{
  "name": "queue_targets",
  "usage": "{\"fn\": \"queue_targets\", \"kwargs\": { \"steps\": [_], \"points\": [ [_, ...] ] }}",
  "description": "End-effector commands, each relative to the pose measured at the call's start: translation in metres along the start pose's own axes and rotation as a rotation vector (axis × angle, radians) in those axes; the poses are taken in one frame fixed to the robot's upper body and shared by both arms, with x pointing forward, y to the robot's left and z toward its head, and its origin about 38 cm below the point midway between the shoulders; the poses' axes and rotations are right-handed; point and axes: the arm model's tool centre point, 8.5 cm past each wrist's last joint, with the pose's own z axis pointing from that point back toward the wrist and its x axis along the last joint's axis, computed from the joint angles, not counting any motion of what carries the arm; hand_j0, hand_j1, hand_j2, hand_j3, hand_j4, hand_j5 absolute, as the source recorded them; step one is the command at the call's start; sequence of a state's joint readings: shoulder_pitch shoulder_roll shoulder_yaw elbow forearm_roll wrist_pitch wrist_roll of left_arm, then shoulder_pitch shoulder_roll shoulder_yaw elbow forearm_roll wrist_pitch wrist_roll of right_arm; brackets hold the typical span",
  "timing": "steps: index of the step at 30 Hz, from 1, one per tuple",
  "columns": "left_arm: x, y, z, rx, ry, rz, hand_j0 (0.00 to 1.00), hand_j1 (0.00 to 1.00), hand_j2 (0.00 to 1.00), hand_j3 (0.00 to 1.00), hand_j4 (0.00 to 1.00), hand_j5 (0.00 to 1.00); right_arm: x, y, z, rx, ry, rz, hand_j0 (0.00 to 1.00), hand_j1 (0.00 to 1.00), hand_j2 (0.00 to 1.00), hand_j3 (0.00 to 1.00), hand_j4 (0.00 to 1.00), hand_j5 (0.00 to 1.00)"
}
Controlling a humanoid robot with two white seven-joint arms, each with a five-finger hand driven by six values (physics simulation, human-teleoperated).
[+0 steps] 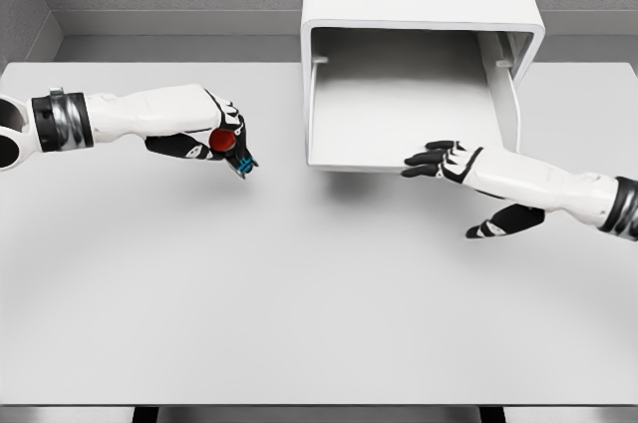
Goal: Slide open multi-storey tabletop storage cabinets and put open load switch and slide close multi-storey tabletop storage cabinets
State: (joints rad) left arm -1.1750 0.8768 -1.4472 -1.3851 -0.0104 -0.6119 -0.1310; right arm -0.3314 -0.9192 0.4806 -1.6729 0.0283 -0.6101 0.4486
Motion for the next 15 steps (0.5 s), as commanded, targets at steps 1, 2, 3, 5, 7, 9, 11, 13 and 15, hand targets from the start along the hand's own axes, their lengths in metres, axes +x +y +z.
{"fn": "queue_targets", "kwargs": {
  "steps": [1,2,3,5,7,9,11,13,15],
  "points": [
    [0.0003,0.0013,0.0001,0.007,-0.001,0.005,0.43,0.43,0.43,0.43,0.43,0.43,-0.0004,-0.0045,0.0071,0.003,0.013,0.01,1.0,1.0,1.0,1.0,1.0,1.0],
    [0.0003,0.0013,0.0001,0.007,-0.001,0.005,0.43,0.43,0.43,0.43,0.43,0.43,0.0001,-0.0052,0.0071,0.001,0.011,0.011,1.0,1.0,1.0,1.0,1.0,1.0],
    [0.0,0.002,0.0008,0.007,0.001,0.004,0.43,0.43,0.43,0.43,0.43,0.43,0.0007,-0.0038,0.0083,0.003,0.01,0.004,1.0,1.0,1.0,1.0,1.0,1.0],
    [0.0006,0.0041,0.0012,0.011,0.0,0.001,0.43,0.43,0.43,0.43,0.43,0.43,0.002,-0.002,0.0085,0.0,0.004,-0.009,1.0,1.0,1.0,1.0,1.0,1.0],
    [0.0013,0.0048,0.0014,0.011,-0.002,-0.001,0.43,0.43,0.43,0.43,0.43,0.43,0.0033,-0.0007,0.0081,0.0,0.0,-0.013,1.0,1.0,1.0,1.0,1.0,1.0],
    [0.0017,0.0055,0.0012,0.011,-0.003,-0.003,0.43,0.43,0.43,0.43,0.43,0.43,0.0043,-0.0014,0.0077,-0.006,-0.004,-0.015,1.0,1.0,1.0,1.0,1.0,1.0],
    [0.003,0.009,0.0009,0.019,-0.007,-0.009,0.43,0.43,0.43,0.43,0.43,0.43,0.0036,-0.0036,0.0114,-0.006,0.002,-0.016,1.0,1.0,1.0,1.0,1.0,1.0],
    [0.005,0.0107,0.0006,0.023,-0.013,-0.012,0.43,0.43,0.43,0.43,0.43,0.43,0.0031,-0.0047,0.0135,-0.005,0.007,-0.014,1.0,1.0,1.0,1.0,1.0,1.0],
    [0.005,0.0107,0.0006,0.023,-0.013,-0.012,0.43,0.43,0.43,0.43,0.43,0.43,0.003,-0.0053,0.0143,-0.008,0.008,-0.014,1.0,1.0,1.0,1.0,1.0,1.0]
  ]
}}
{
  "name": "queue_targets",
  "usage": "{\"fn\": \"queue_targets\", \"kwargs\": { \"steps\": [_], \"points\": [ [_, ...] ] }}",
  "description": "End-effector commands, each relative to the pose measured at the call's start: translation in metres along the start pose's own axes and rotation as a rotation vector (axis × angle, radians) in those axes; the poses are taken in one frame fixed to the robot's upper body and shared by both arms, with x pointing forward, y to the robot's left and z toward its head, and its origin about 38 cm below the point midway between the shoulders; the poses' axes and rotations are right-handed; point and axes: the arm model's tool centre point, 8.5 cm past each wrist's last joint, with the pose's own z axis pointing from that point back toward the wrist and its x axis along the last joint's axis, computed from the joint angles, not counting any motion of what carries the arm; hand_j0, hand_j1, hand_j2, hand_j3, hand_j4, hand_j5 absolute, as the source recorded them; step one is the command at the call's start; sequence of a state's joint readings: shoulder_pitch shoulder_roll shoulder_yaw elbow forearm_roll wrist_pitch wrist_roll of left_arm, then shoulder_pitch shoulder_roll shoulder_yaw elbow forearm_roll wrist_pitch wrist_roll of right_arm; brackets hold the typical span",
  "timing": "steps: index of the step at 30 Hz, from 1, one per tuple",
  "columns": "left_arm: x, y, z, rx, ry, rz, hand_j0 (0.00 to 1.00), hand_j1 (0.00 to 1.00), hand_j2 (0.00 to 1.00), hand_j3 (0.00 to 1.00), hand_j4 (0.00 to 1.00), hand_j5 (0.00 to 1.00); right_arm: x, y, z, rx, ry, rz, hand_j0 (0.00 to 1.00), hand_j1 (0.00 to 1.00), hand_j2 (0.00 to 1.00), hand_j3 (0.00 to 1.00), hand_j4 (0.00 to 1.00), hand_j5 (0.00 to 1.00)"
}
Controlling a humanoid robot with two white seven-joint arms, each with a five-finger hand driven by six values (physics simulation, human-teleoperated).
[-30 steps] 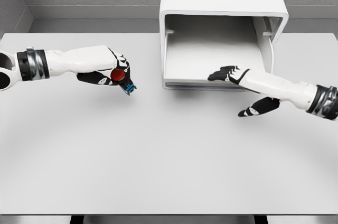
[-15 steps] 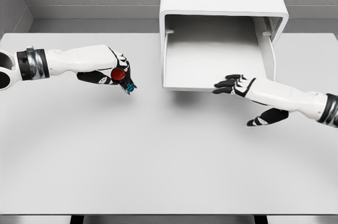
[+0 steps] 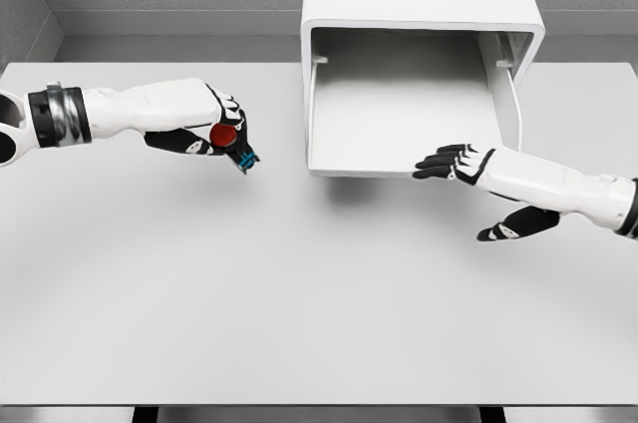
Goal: Slide open multi-storey tabletop storage cabinets and put open load switch and slide close multi-storey tabletop storage cabinets
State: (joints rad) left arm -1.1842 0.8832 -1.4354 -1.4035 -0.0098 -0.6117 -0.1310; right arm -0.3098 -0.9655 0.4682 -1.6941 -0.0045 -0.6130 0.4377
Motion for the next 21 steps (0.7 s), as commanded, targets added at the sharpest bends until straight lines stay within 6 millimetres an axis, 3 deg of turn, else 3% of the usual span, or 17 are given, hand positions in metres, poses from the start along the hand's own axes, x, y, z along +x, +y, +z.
{"fn": "queue_targets", "kwargs": {
  "steps": [1,9,11,14,16,21],
  "points": [
    [0.001,0.002,0.0,0.008,-0.002,0.003,0.43,0.43,0.43,0.43,0.43,0.43,0.0,-0.002,0.002,-0.005,0.003,-0.005,1.0,1.0,1.0,1.0,1.0,1.0],
    [0.002,-0.019,-0.004,-0.022,-0.011,0.038,0.43,0.43,0.43,0.43,0.43,0.43,-0.001,-0.002,0.006,0.004,0.014,-0.003,1.0,1.0,1.0,1.0,1.0,1.0],
    [0.006,-0.02,-0.004,-0.022,-0.02,0.04,0.43,0.43,0.43,0.43,0.43,0.43,-0.004,-0.01,0.02,-0.025,0.049,0.013,1.0,1.0,1.0,1.0,1.0,1.0],
    [0.014,-0.004,-0.007,-0.006,-0.047,0.007,0.43,0.43,0.43,0.43,0.43,0.43,-0.005,-0.011,0.023,-0.024,0.057,0.018,1.0,1.0,1.0,1.0,1.0,1.0],
    [0.022,0.019,-0.009,0.014,-0.071,-0.041,0.43,0.43,0.43,0.43,0.43,0.43,-0.005,-0.018,0.024,-0.042,0.06,0.03,1.0,1.0,1.0,1.0,1.0,1.0],
    [0.028,0.053,0.008,0.041,-0.058,-0.117,0.44,0.44,0.44,0.44,0.44,0.44,-0.003,-0.037,0.028,-0.127,0.051,0.032,1.0,1.0,1.0,1.0,1.0,1.0]
  ]
}}
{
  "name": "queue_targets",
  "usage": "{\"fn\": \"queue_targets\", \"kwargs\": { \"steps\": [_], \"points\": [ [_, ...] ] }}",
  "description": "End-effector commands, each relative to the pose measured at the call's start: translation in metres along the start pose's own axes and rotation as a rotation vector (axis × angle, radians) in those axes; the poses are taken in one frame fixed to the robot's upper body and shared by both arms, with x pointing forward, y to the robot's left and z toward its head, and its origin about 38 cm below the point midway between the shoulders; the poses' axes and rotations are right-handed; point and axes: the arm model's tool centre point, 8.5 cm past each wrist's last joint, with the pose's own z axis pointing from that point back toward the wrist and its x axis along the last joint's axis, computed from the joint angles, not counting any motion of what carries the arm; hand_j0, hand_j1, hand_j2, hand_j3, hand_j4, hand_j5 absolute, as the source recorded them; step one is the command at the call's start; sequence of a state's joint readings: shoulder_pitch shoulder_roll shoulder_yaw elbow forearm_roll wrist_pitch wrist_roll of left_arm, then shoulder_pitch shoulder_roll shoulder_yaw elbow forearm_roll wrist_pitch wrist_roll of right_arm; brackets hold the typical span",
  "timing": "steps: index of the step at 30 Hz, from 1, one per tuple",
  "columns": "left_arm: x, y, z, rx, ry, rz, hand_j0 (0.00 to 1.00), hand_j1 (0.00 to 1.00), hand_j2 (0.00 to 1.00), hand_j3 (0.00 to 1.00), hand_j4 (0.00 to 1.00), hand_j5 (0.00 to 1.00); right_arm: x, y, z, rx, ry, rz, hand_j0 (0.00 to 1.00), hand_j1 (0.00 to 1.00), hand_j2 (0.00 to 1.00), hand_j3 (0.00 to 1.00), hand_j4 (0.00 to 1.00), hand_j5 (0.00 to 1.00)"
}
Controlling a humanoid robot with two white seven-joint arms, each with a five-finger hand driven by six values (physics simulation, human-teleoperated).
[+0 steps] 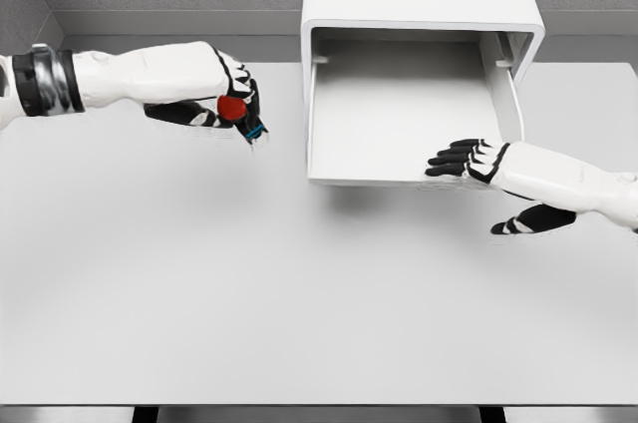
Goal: Slide open multi-storey tabletop storage cabinets and put open load switch and slide close multi-storey tabletop storage cabinets
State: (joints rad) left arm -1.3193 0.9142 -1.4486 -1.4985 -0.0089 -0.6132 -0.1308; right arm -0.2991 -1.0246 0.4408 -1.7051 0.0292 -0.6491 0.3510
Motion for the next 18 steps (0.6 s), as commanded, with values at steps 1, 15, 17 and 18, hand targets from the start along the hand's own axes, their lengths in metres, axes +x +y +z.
{"fn": "queue_targets", "kwargs": {
  "steps": [1,15,17,18],
  "points": [
    [0.004,0.005,0.005,0.008,-0.004,-0.007,0.44,0.44,0.44,0.44,0.44,0.44,-0.006,-0.024,0.011,-0.09,0.039,-0.047,1.0,1.0,1.0,1.0,1.0,1.0],
    [0.032,0.06,-0.022,0.076,-0.112,-0.083,0.44,0.44,0.44,0.44,0.44,0.44,-0.004,-0.028,0.012,-0.106,0.029,-0.056,1.0,1.0,1.0,1.0,1.0,1.0],
    [0.037,0.062,-0.034,0.08,-0.142,-0.083,0.44,0.44,0.44,0.44,0.44,0.44,-0.003,-0.027,0.011,-0.104,0.024,-0.058,1.0,1.0,1.0,1.0,1.0,1.0],
    [0.039,0.063,-0.038,0.082,-0.151,-0.083,0.44,0.44,0.44,0.44,0.44,0.44,-0.003,-0.027,0.011,-0.103,0.025,-0.057,1.0,1.0,1.0,1.0,1.0,1.0]
  ]
}}
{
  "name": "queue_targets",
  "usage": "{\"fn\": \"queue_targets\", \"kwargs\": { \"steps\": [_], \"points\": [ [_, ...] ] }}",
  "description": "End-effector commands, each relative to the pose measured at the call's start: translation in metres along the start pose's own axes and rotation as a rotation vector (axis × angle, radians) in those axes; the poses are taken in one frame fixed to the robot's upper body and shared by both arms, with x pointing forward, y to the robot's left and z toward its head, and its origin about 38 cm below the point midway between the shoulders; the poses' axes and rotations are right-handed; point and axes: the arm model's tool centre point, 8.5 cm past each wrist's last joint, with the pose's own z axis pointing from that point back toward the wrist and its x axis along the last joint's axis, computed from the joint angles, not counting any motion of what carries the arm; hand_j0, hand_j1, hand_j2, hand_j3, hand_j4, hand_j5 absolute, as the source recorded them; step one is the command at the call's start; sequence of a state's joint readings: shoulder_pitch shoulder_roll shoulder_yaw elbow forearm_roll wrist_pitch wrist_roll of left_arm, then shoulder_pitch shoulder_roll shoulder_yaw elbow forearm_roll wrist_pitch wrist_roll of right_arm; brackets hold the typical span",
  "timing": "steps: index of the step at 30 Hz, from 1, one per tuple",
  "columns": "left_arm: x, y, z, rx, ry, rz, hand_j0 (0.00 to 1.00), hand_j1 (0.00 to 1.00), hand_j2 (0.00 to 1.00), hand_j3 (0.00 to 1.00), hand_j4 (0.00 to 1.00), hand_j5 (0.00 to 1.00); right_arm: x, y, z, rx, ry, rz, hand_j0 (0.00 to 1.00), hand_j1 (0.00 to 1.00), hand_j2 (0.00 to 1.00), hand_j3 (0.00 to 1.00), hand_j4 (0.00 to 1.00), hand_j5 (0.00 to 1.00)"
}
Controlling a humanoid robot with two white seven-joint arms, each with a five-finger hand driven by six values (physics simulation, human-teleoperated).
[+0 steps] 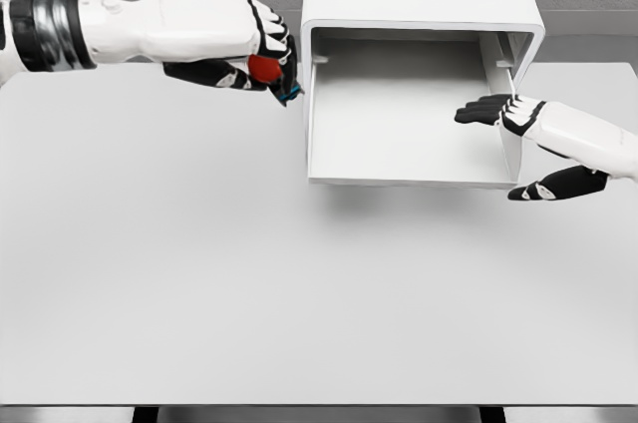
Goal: Slide open multi-storey tabletop storage cabinets and put open load switch and slide close multi-storey tabletop storage cabinets
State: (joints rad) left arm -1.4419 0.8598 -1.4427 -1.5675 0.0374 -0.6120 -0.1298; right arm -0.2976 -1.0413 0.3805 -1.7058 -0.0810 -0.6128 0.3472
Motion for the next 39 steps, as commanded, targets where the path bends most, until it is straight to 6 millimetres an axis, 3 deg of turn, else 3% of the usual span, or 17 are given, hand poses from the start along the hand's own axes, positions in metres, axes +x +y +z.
{"fn": "queue_targets", "kwargs": {
  "steps": [1,8,14,20,33,39],
  "points": [
    [0.004,0.002,-0.015,0.01,-0.035,0.007,0.44,0.44,0.44,0.44,0.44,0.44,0.0,0.0,0.0,-0.002,-0.001,-0.007,1.0,1.0,1.0,1.0,1.0,1.0],
    [0.01,0.005,-0.033,0.007,-0.073,-0.007,0.44,0.44,0.44,0.44,0.44,0.44,0.001,0.004,-0.001,0.004,-0.004,-0.017,1.0,1.0,1.0,1.0,1.0,1.0],
    [0.016,0.001,-0.061,-0.005,-0.125,-0.007,0.44,0.44,0.44,0.44,0.44,0.44,0.0,0.005,0.0,0.003,-0.002,-0.02,1.0,1.0,1.0,1.0,1.0,1.0],
    [0.017,0.0,-0.07,-0.013,-0.136,-0.015,0.44,0.44,0.44,0.44,0.44,0.44,0.0,0.008,0.001,0.008,0.001,-0.027,1.0,1.0,1.0,1.0,1.0,1.0],
    [0.001,-0.014,-0.109,-0.066,-0.125,0.002,0.44,0.44,0.44,0.44,0.44,0.44,0.001,0.007,0.0,0.004,-0.004,-0.026,1.0,1.0,1.0,1.0,1.0,1.0],
    [-0.003,-0.017,-0.116,-0.079,-0.117,0.003,0.44,0.44,0.44,0.44,0.44,0.44,0.001,0.007,-0.001,0.001,-0.005,-0.028,1.0,1.0,1.0,1.0,1.0,1.0]
  ]
}}
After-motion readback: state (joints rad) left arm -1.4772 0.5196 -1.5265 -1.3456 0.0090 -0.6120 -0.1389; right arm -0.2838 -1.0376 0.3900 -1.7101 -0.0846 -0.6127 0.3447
